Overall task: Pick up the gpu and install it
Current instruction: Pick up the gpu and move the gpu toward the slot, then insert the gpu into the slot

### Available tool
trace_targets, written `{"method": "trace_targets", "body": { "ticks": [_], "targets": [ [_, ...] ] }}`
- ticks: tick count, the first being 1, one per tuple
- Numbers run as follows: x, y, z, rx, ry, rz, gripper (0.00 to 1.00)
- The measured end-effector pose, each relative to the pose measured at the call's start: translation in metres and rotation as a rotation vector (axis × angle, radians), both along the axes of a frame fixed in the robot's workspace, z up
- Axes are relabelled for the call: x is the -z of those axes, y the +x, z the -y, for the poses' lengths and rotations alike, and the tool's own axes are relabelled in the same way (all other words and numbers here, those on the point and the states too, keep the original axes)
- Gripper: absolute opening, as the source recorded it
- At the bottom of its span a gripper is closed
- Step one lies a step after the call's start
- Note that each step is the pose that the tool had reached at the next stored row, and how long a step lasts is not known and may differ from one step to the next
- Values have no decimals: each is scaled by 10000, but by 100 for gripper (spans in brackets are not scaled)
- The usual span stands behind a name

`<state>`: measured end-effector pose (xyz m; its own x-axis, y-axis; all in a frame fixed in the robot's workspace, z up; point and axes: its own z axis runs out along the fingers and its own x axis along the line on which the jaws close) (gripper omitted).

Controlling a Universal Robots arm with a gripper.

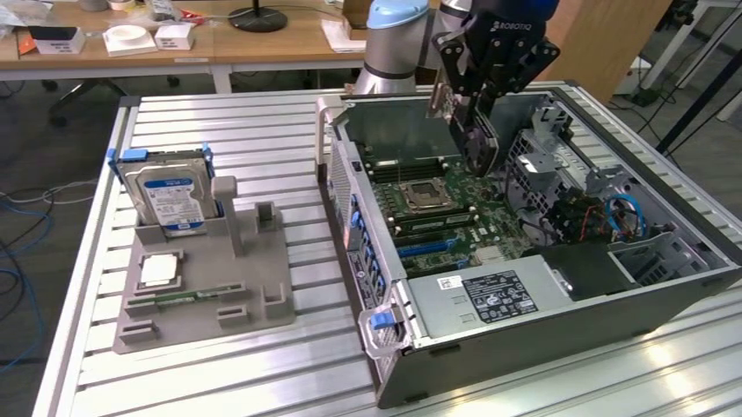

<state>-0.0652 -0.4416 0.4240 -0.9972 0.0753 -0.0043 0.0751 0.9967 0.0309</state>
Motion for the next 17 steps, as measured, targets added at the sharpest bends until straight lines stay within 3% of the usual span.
{"method": "trace_targets", "body": {
  "ticks": [17],
  "targets": [
    [0,79,0,0,0,0,26]
  ]
}}
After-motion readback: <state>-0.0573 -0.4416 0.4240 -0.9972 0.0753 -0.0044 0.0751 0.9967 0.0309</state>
